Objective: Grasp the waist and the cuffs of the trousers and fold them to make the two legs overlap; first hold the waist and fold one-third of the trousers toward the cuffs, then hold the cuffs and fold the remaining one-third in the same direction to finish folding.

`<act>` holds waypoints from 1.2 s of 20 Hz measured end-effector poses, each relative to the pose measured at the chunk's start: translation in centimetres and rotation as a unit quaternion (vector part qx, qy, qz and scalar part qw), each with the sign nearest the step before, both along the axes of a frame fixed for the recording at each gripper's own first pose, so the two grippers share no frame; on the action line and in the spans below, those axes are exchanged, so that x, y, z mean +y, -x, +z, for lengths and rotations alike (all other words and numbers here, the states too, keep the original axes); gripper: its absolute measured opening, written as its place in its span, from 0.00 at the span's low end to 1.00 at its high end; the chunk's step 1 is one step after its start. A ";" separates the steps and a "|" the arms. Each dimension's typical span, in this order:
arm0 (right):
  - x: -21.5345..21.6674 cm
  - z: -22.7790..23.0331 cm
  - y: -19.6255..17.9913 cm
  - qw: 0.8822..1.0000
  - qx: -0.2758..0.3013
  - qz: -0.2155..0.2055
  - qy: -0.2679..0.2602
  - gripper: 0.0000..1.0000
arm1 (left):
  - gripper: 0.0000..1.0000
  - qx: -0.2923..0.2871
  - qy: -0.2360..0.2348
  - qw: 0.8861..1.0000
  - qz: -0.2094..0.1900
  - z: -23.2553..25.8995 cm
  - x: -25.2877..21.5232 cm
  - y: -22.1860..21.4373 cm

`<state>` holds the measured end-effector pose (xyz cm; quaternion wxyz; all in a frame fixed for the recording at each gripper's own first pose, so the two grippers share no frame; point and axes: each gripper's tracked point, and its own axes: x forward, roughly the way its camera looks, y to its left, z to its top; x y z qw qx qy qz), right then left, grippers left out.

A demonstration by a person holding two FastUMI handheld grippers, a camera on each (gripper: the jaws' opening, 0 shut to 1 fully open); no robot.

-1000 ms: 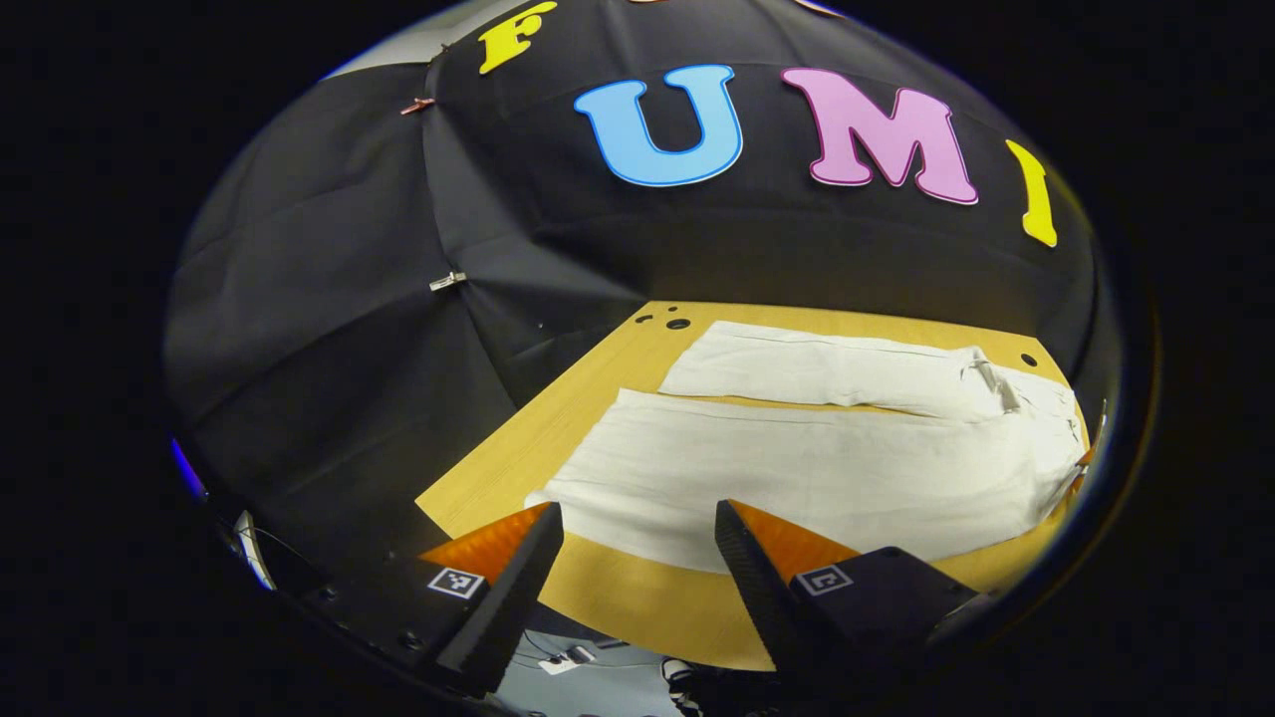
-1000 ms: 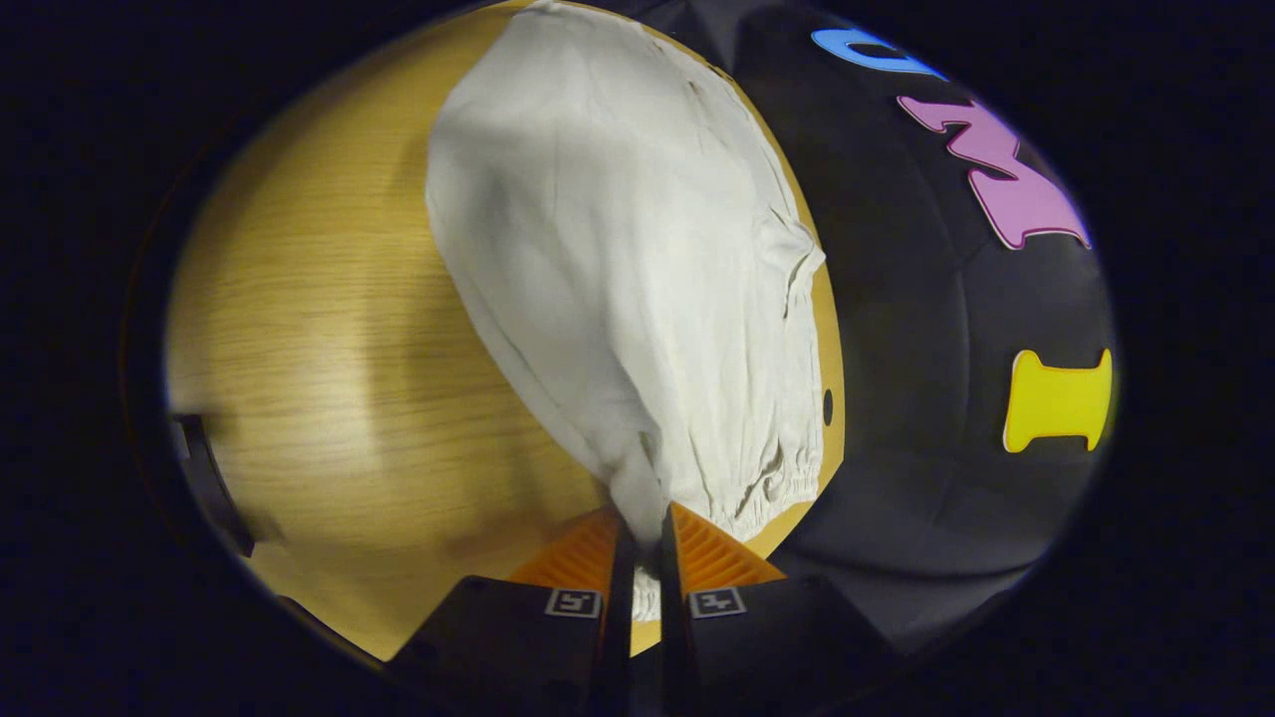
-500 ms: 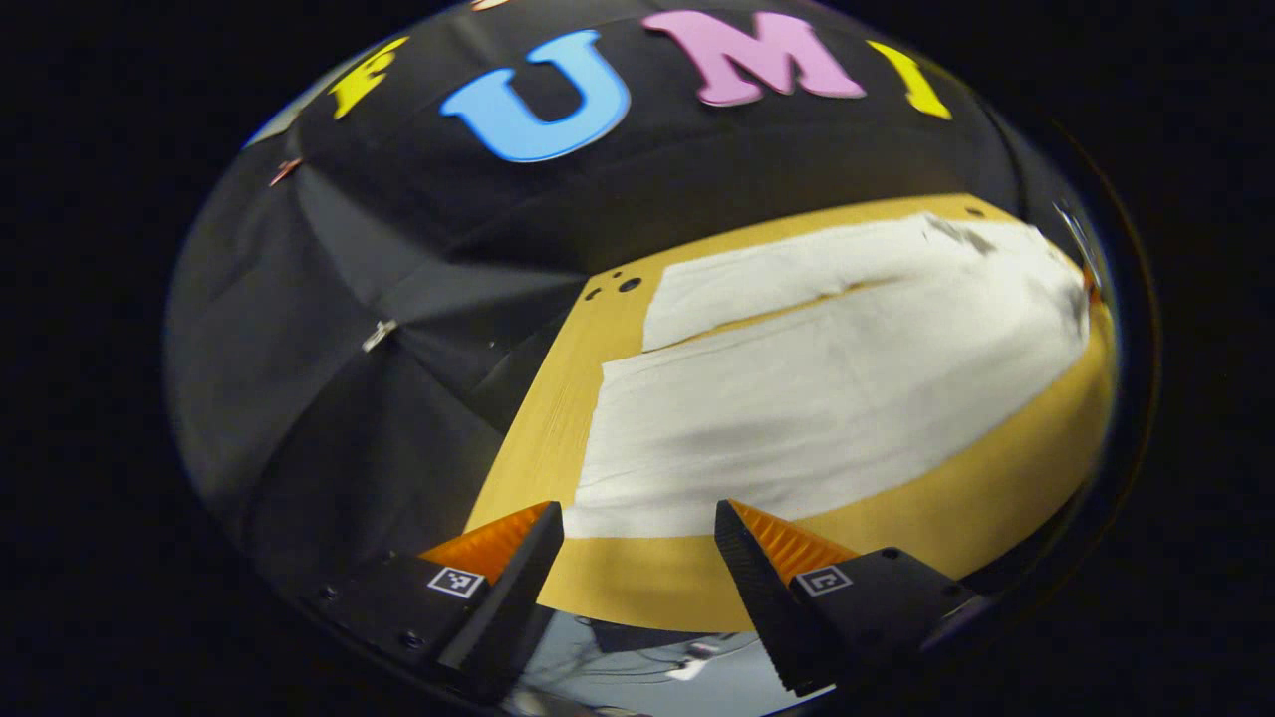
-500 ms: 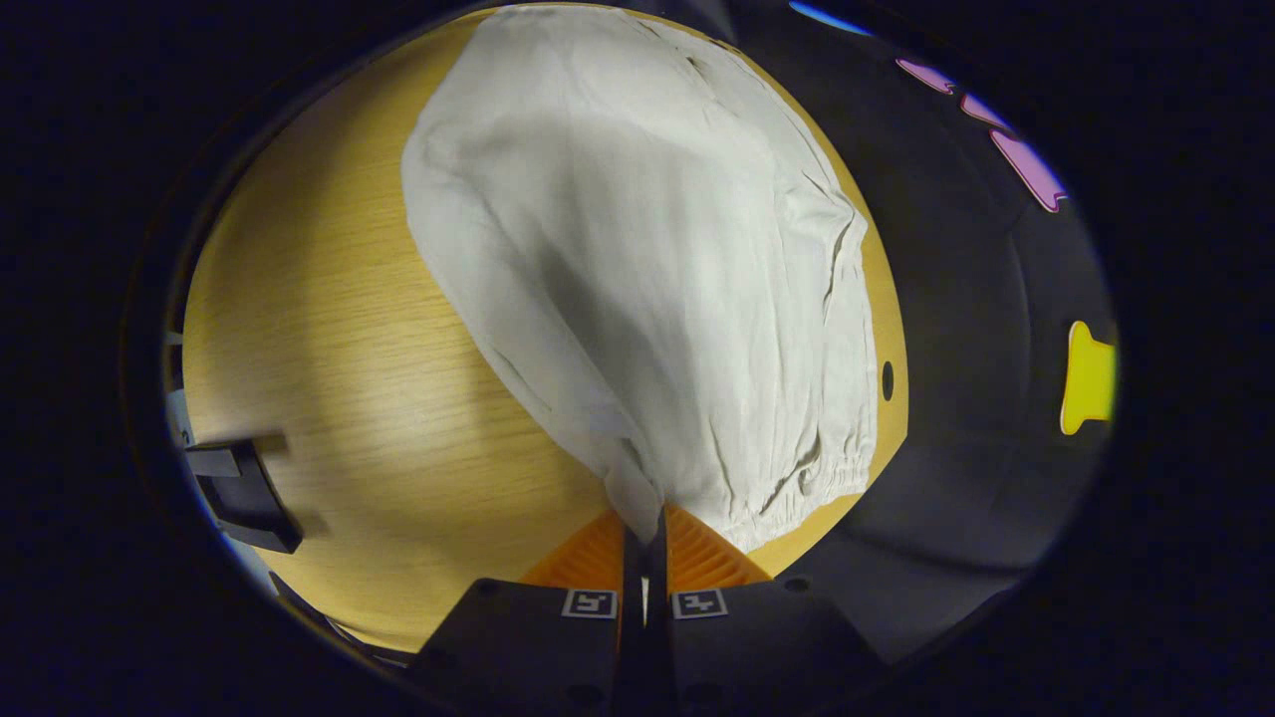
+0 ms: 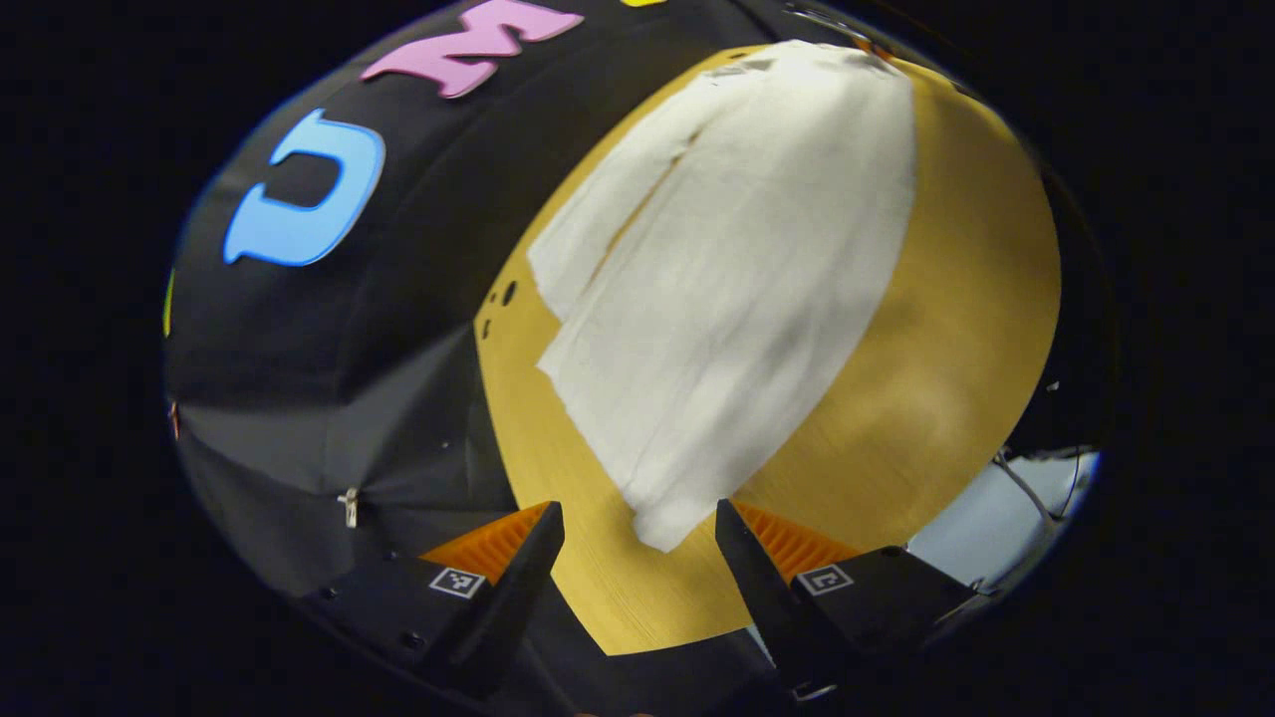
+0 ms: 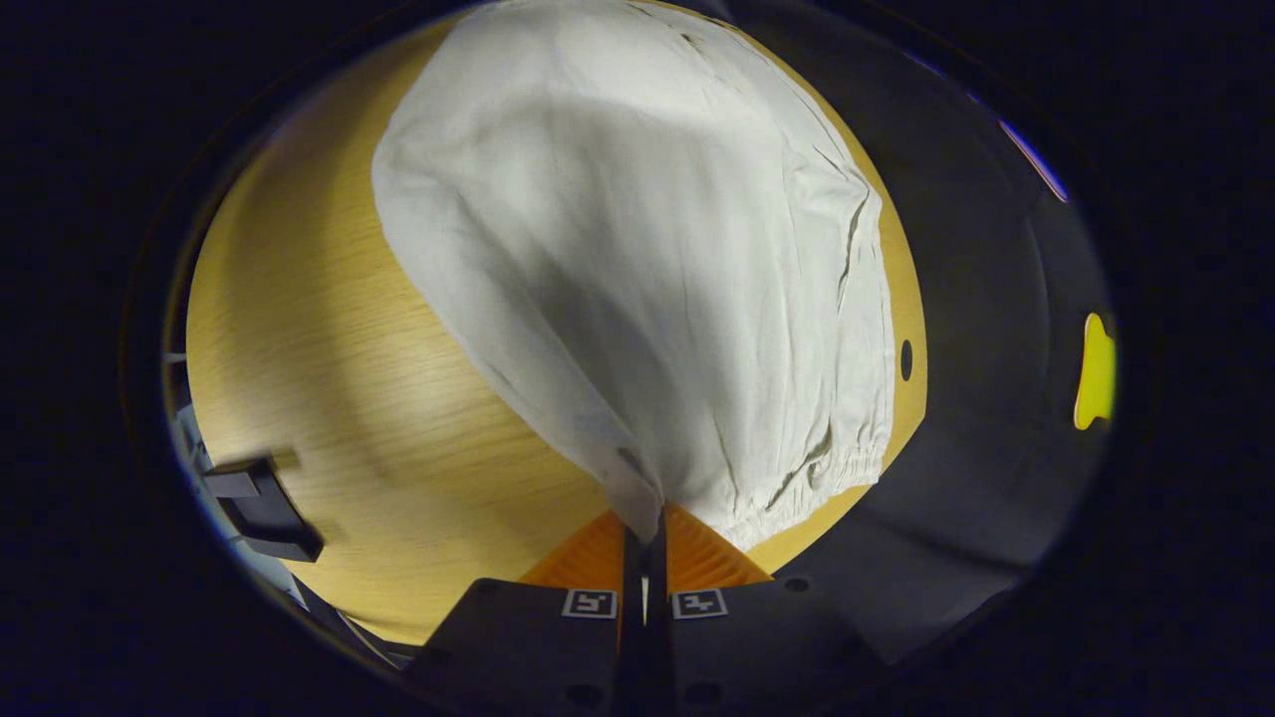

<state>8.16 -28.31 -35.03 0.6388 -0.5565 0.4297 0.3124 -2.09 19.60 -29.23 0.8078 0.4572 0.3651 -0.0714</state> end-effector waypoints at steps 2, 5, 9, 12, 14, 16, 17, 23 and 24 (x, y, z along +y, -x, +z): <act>0.2 0.0 0.0 1.000 -0.002 0.000 0.008 0.05 | 0.98 0.017 -0.022 0.999 -0.041 -0.7 0.3 -0.9; 0.2 0.0 0.1 1.000 -0.009 0.006 0.024 0.05 | 0.97 0.036 -0.024 0.997 -0.067 -1.7 0.3 -2.1; 0.2 0.0 0.1 1.000 -0.007 -0.001 0.030 0.05 | 0.89 0.065 -0.053 0.987 -0.139 -2.2 -0.5 -4.4; 0.3 0.1 0.1 0.999 -0.012 -0.001 0.035 0.05 | 0.75 0.091 -0.066 0.979 -0.170 -2.6 -0.3 -6.2; 0.3 0.0 0.0 0.999 -0.015 -0.001 0.039 0.05 | 0.60 0.114 -0.059 0.976 -0.174 -2.9 -0.3 -6.7; 0.3 0.1 0.1 0.999 -0.017 -0.001 0.040 0.05 | 0.46 0.135 -0.057 0.974 -0.172 -3.5 0.3 -7.0; 0.4 0.1 0.0 0.999 -0.017 -0.001 0.040 0.05 | 0.41 0.141 -0.055 0.974 -0.171 -3.5 0.3 -6.8; 0.3 0.1 -0.1 0.999 -0.023 -0.006 0.033 0.05 | 0.08 0.135 -0.059 0.975 -0.167 -3.8 0.1 -7.2; 0.0 0.2 -0.2 0.999 -0.031 -0.012 0.032 0.05 | 0.06 0.129 -0.060 0.976 -0.165 -3.8 0.2 -7.3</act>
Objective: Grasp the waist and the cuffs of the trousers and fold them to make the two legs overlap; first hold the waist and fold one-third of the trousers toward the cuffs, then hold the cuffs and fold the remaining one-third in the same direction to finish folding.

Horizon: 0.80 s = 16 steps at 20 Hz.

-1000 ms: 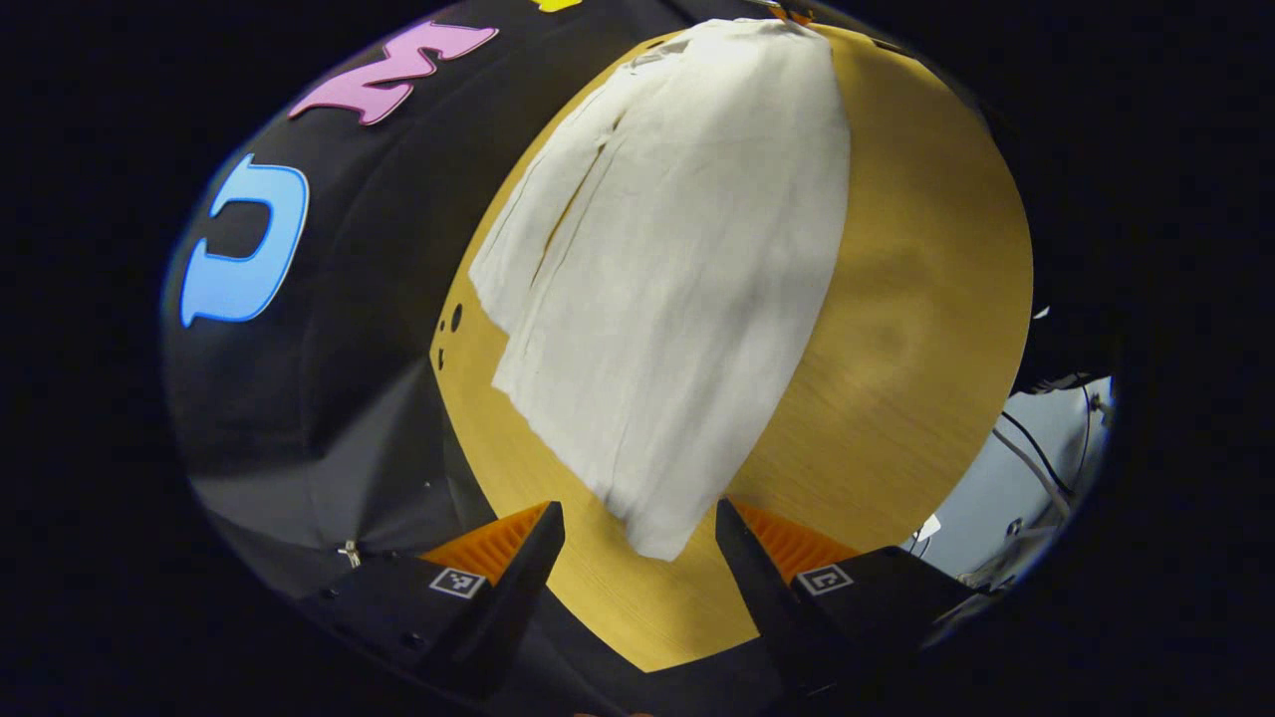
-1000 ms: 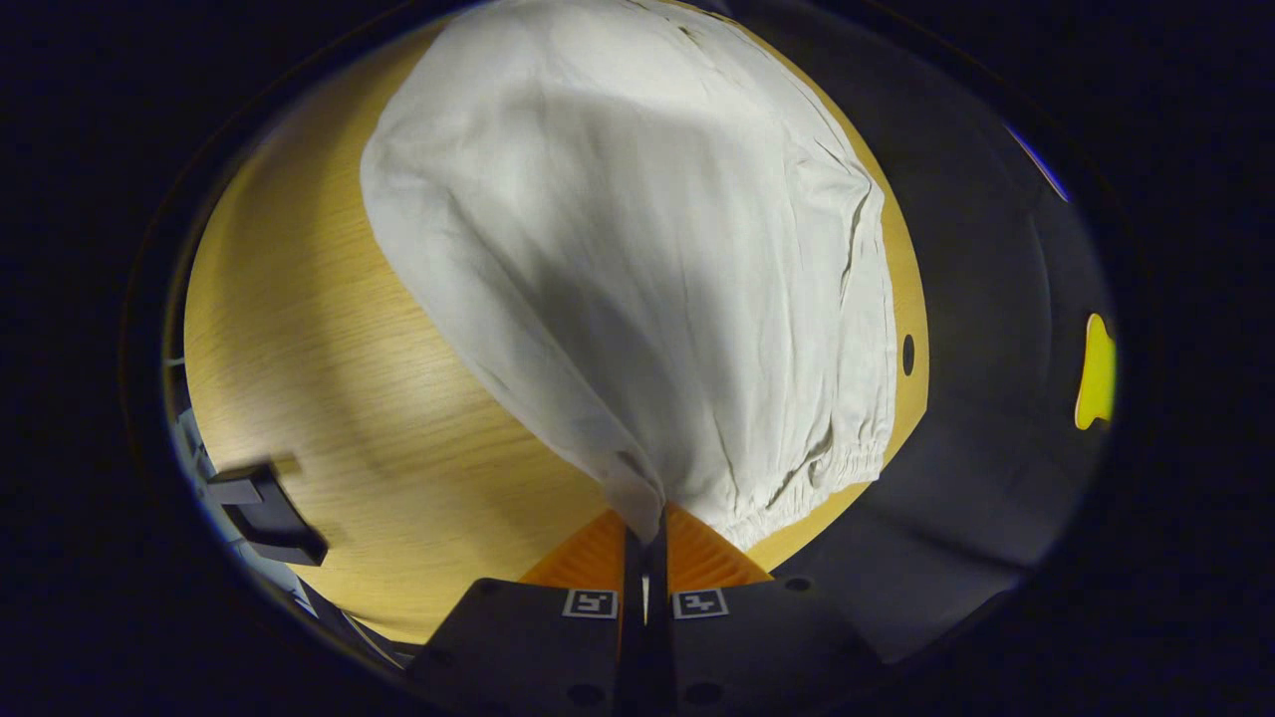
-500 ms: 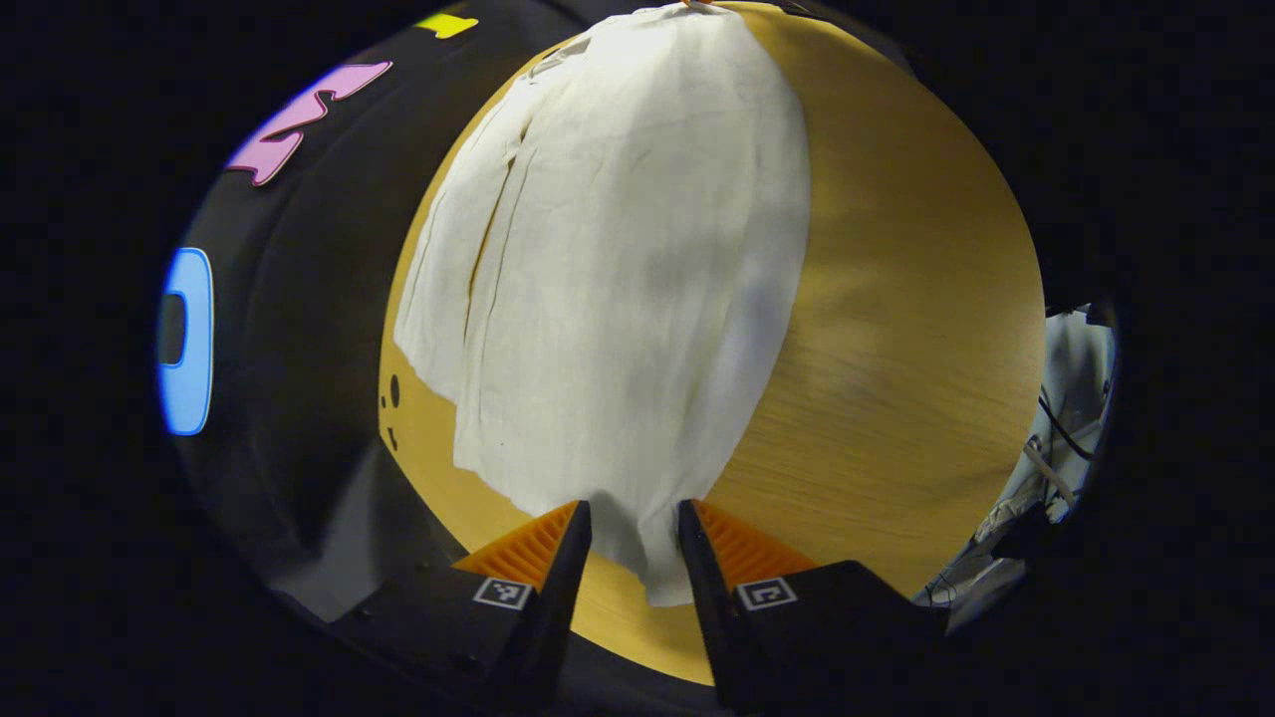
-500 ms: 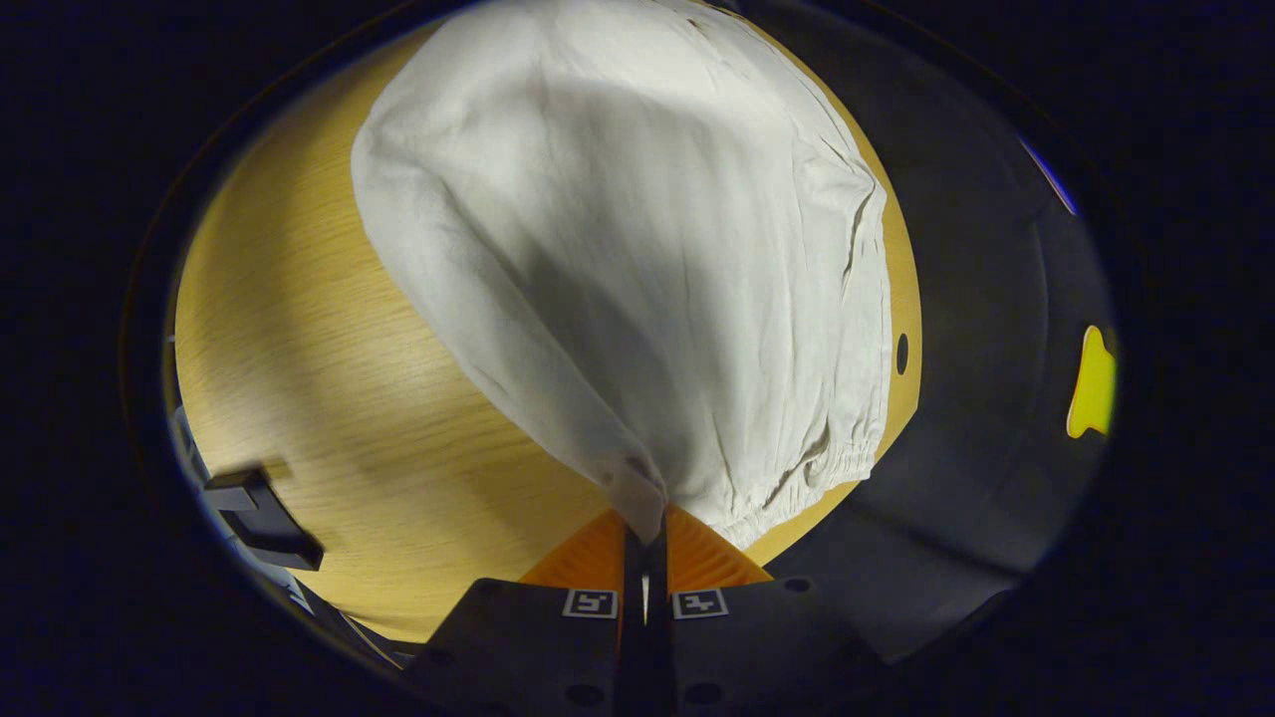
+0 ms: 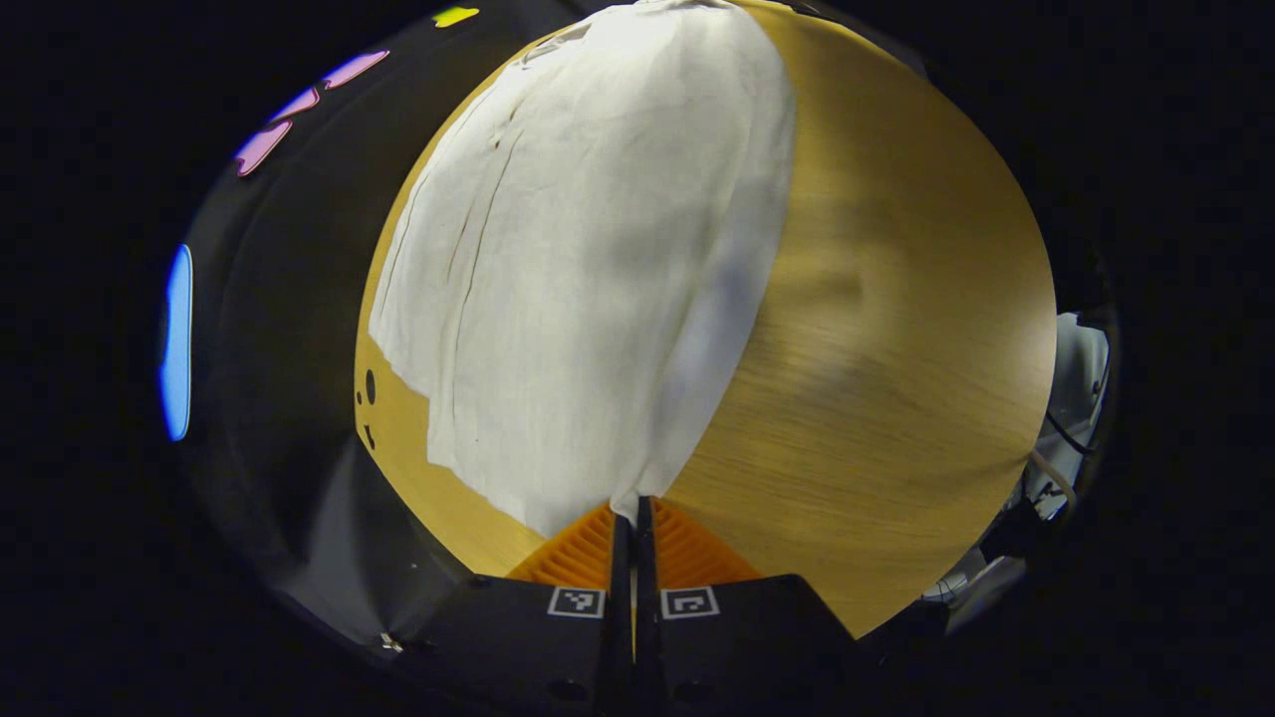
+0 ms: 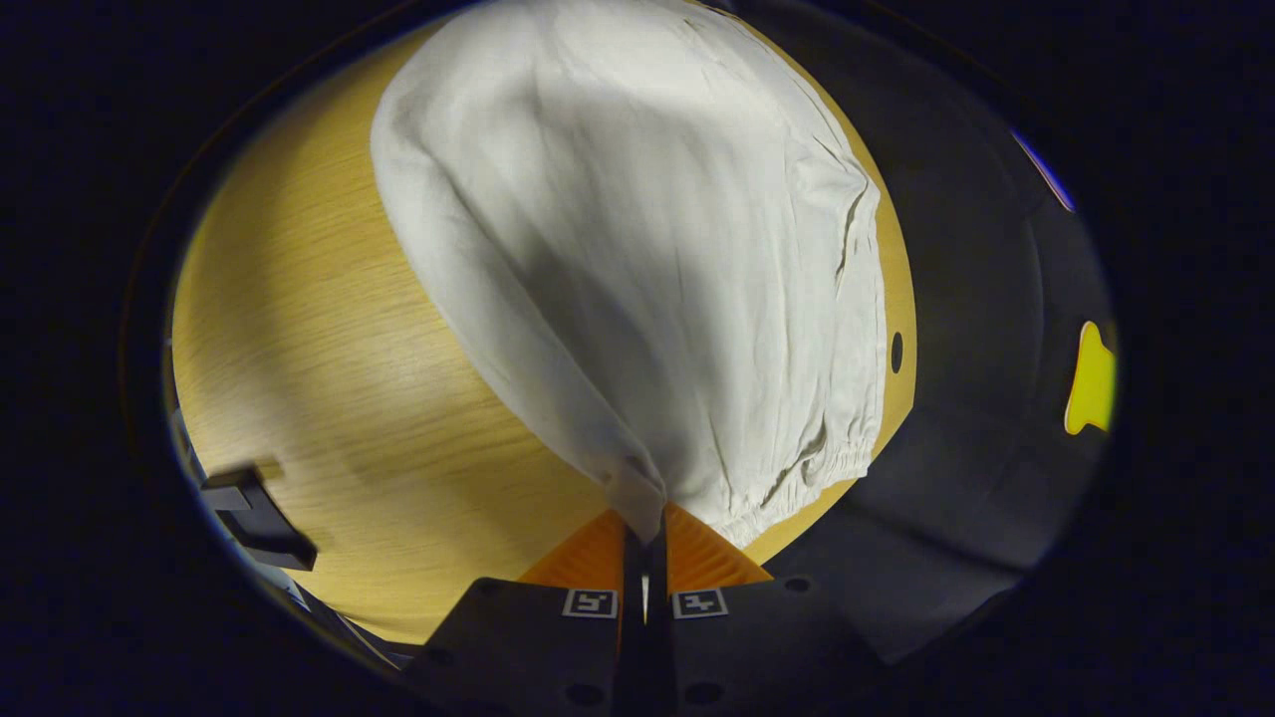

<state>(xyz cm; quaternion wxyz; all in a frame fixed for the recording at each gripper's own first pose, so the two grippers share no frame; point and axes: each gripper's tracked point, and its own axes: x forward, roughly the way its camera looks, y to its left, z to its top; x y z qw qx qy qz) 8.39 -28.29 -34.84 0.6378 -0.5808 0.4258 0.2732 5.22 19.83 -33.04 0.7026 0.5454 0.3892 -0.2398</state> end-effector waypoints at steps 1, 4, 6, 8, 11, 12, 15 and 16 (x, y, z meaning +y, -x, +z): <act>-0.1 0.0 0.1 1.000 -0.007 -0.010 -0.004 0.05 | 0.06 -0.006 0.001 1.000 0.006 0.0 -0.1 0.0; -0.2 0.9 -0.3 0.999 -0.026 -0.029 -0.023 0.05 | 0.06 -0.024 0.016 0.999 0.034 0.6 -0.5 0.0; -0.2 2.1 -0.7 0.997 -0.043 -0.043 -0.037 0.05 | 0.06 -0.046 0.030 0.997 0.060 1.4 -0.7 -0.1; -0.1 3.7 -1.3 0.994 -0.075 -0.053 -0.052 0.05 | 0.06 -0.073 0.046 0.993 0.080 3.2 -0.9 -0.8; 0.4 6.0 -2.4 0.988 -0.110 -0.075 -0.074 0.05 | 0.06 -0.110 0.056 0.988 0.091 6.0 -1.1 -2.8; 0.3 6.6 -3.2 0.987 -0.120 -0.078 -0.079 0.05 | 0.05 -0.114 0.061 0.987 0.092 6.8 -1.2 -3.6; 0.5 8.2 -5.8 0.984 -0.142 -0.069 -0.084 0.05 | 0.05 -0.136 0.066 0.985 0.088 9.8 -1.1 -6.7; 0.7 8.6 -6.5 0.982 -0.148 -0.070 -0.089 0.05 | 0.05 -0.145 0.066 0.984 0.085 10.8 -0.9 -7.8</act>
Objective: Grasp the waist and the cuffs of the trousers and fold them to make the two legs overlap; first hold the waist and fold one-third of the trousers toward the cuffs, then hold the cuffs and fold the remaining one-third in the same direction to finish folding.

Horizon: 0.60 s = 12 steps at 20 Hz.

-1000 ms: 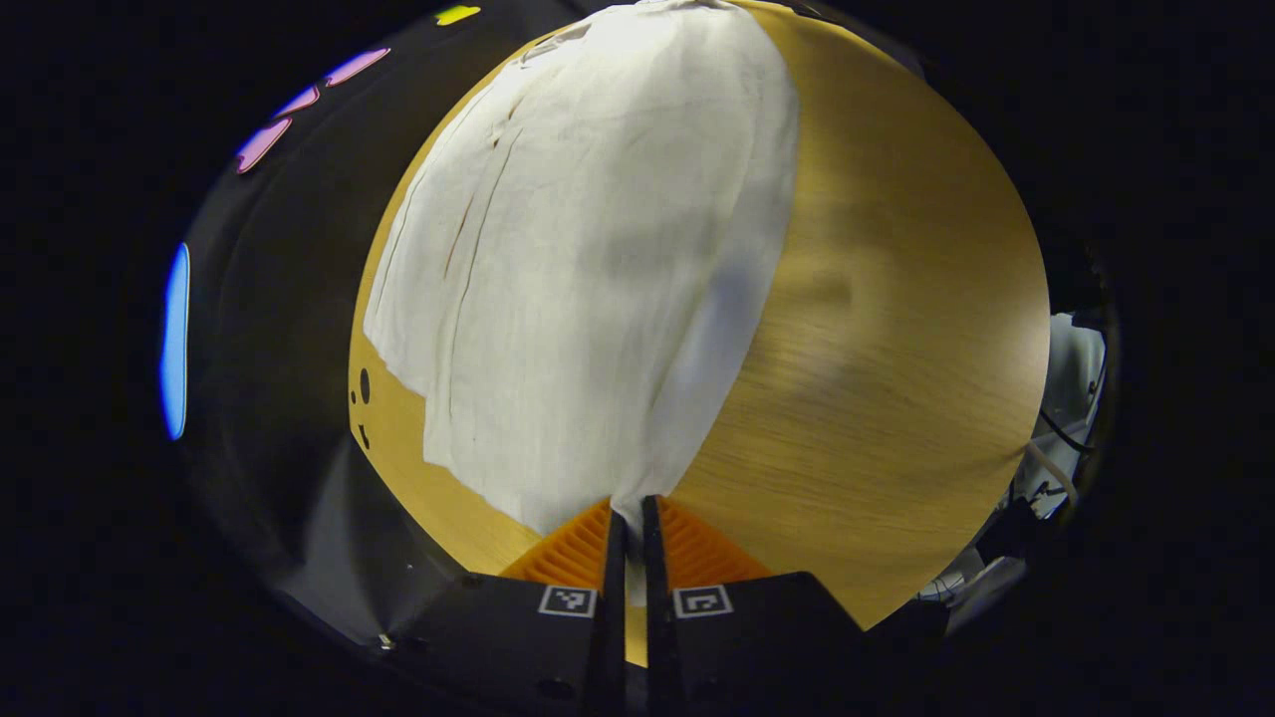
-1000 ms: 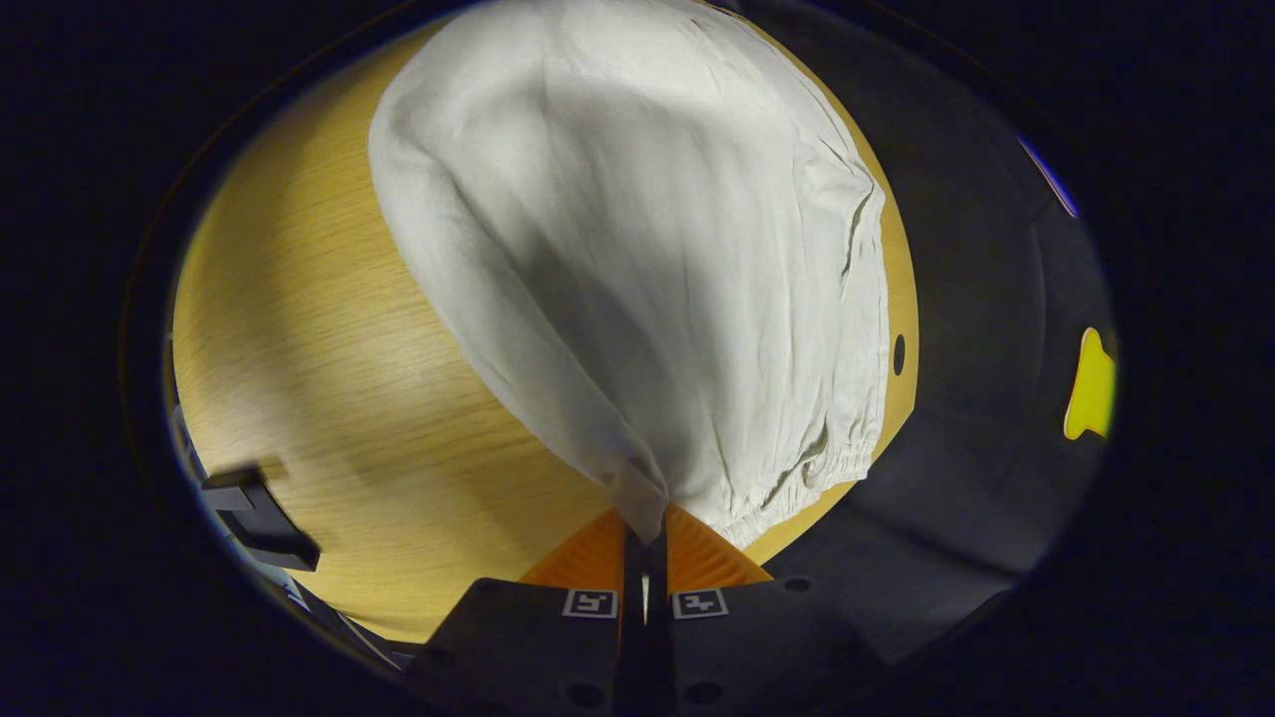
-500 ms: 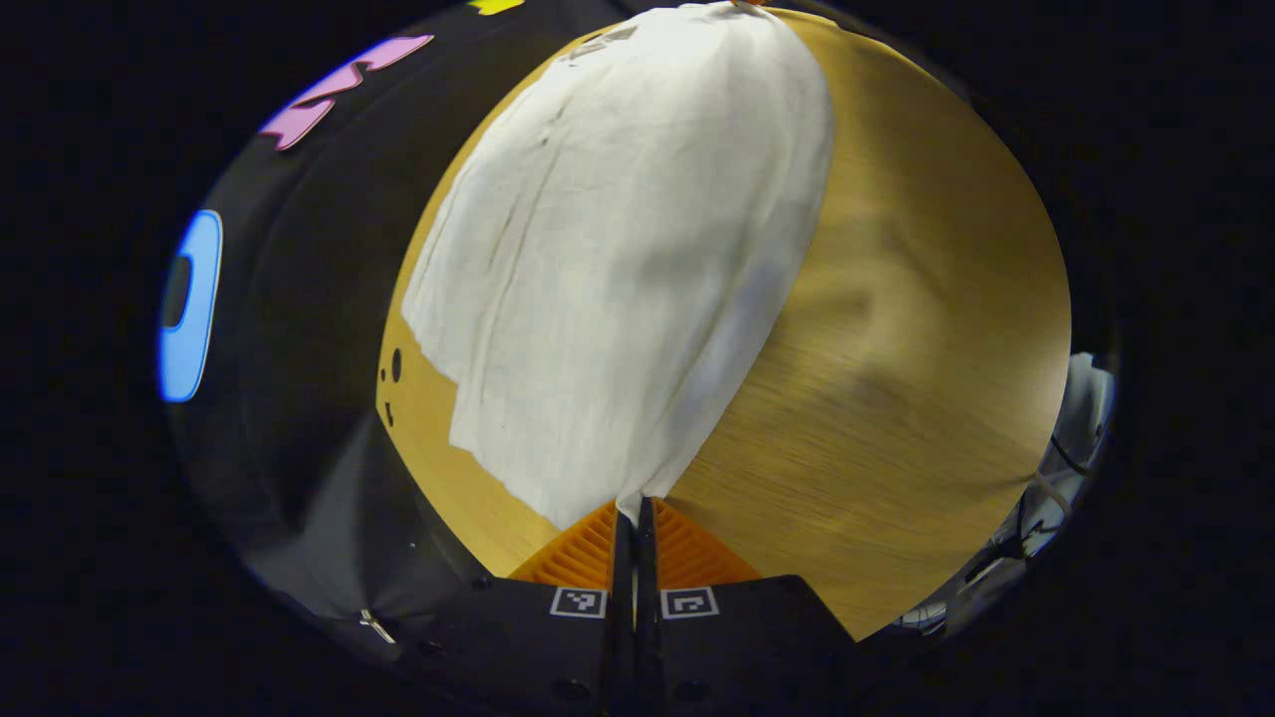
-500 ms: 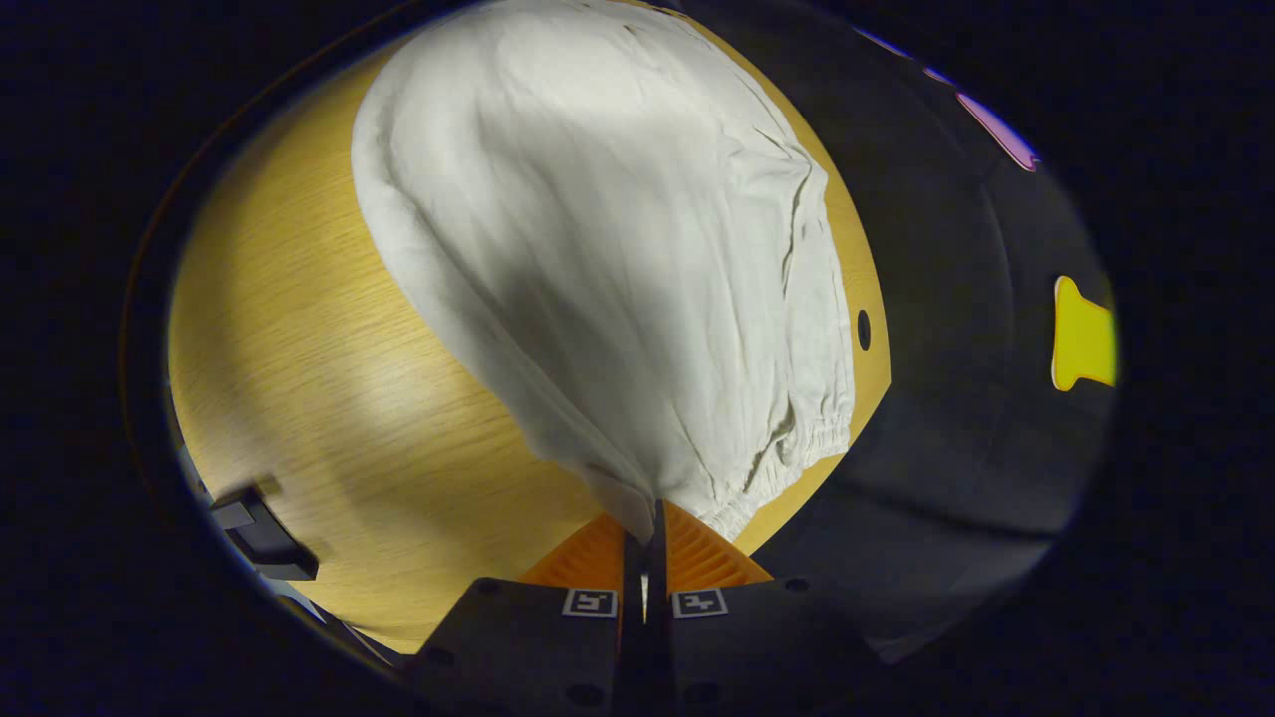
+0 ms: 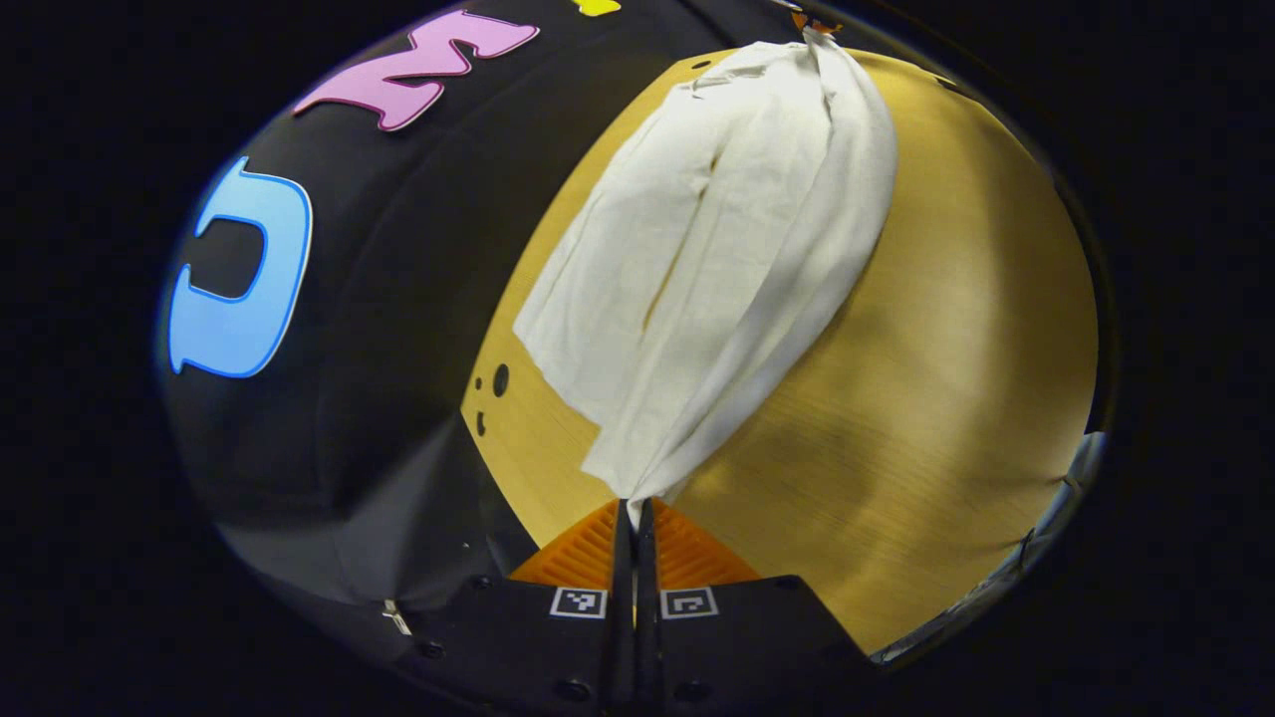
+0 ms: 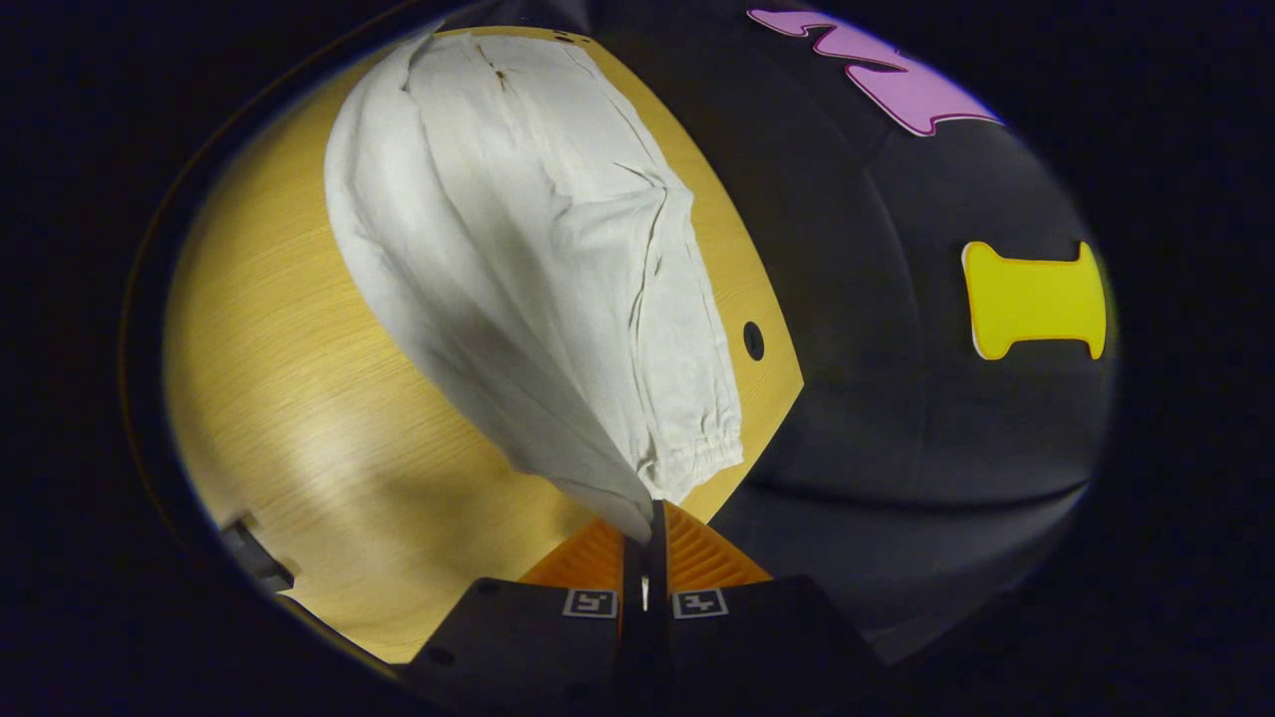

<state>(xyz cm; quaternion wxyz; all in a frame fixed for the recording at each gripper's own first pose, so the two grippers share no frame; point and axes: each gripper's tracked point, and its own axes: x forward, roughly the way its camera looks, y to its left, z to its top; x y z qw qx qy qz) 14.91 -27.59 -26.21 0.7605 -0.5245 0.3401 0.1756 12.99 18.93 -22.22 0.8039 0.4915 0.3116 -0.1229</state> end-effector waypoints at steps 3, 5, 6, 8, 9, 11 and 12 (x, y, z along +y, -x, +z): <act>0.5 1.2 -2.7 0.999 -0.018 -0.017 -0.025 0.05 | 0.05 -0.015 0.004 1.000 -0.003 2.3 0.3 -3.2; 0.5 1.9 -4.6 0.997 -0.029 -0.049 -0.057 0.05 | 0.05 -0.028 0.001 1.000 0.000 4.0 1.3 -6.0; 0.5 2.3 -6.1 0.994 -0.039 -0.067 -0.076 0.05 | 0.05 -0.032 0.005 0.999 0.004 4.5 1.6 -7.3; 0.5 3.3 -8.8 0.985 -0.060 -0.110 -0.121 0.05 | 0.05 -0.040 0.012 0.999 0.004 5.5 1.8 -10.3; 0.5 3.6 -10.3 0.978 -0.071 -0.134 -0.145 0.05 | 0.05 -0.048 0.018 0.999 -0.007 6.0 1.4 -12.2; 0.6 4.0 -13.4 0.963 -0.093 -0.173 -0.186 0.05 | 0.05 -0.058 0.015 0.998 -0.012 6.4 1.4 -15.6; 0.7 4.2 -14.5 0.956 -0.103 -0.188 -0.200 0.05 | 0.05 -0.062 0.015 0.998 -0.012 6.5 1.5 -17.7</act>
